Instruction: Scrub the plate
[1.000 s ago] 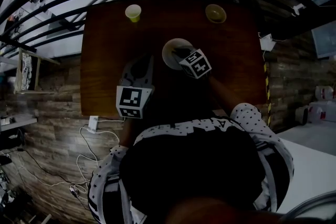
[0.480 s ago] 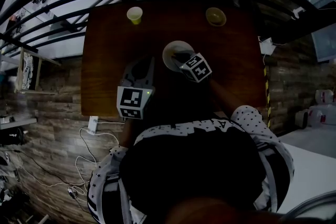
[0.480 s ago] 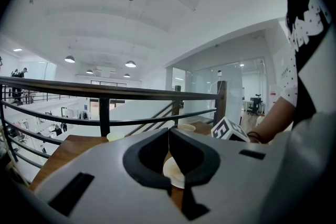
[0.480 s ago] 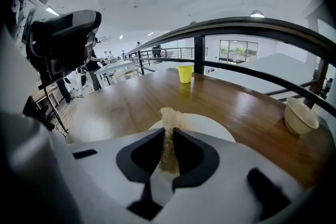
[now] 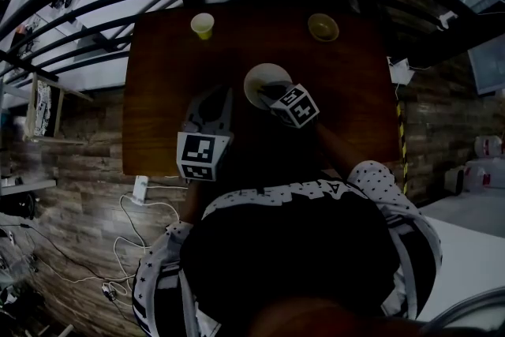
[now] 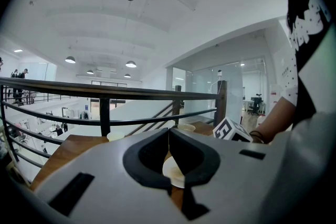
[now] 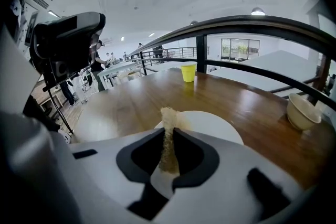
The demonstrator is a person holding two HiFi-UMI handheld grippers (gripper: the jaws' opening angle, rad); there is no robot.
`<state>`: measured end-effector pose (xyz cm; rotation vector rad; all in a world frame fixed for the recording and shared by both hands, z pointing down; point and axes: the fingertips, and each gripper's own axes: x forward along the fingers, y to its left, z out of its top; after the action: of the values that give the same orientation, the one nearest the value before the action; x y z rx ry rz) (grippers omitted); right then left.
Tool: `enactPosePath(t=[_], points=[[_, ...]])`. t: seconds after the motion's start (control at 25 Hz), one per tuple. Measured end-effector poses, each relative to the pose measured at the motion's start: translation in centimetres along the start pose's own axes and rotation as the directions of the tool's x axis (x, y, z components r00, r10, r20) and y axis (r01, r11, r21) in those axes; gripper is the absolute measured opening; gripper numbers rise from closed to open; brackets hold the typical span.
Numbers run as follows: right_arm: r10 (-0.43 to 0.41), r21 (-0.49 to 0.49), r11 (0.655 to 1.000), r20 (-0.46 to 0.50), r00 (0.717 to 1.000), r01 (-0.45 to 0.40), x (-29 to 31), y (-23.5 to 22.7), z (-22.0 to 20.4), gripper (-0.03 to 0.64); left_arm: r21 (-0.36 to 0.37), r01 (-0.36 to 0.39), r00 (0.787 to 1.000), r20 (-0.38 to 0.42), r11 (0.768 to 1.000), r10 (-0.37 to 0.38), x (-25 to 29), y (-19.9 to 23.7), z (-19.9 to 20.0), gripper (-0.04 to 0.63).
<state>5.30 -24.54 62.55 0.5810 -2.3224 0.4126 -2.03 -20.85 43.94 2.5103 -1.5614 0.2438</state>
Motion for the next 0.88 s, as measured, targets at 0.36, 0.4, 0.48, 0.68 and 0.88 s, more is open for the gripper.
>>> enactPosePath(t=[0.36, 0.4, 0.48, 0.68, 0.88], points=[[0.009, 0.006, 1.0, 0.008, 1.0, -0.009, -0.2, 0.6, -0.2, 0.049, -0.006, 0.007, 1.0, -0.002, 1.0, -0.007, 0.1, 0.0, 0.0, 0.014], [0.007, 0.006, 1.0, 0.009, 1.0, -0.007, -0.2, 0.6, -0.3, 0.05, -0.004, 0.009, 1.0, -0.002, 1.0, -0.009, 0.1, -0.1, 0.0, 0.014], [0.006, 0.009, 1.0, 0.012, 1.0, -0.006, -0.2, 0.7, -0.4, 0.049, 0.0, 0.014, 1.0, -0.003, 1.0, -0.014, 0.3, -0.3, 0.0, 0.014], [0.006, 0.039, 0.999, 0.03, 1.0, -0.008, -0.6, 1.4, -0.4, 0.049, 0.009, 0.031, 0.999, -0.012, 0.999, -0.031, 0.1, -0.7, 0.2, 0.014], [0.001, 0.064, 0.998, 0.046, 0.999, -0.004, -0.7, 1.7, -0.4, 0.049, 0.02, 0.044, 0.999, -0.018, 0.999, -0.044, 0.0, -0.8, 0.1, 0.014]])
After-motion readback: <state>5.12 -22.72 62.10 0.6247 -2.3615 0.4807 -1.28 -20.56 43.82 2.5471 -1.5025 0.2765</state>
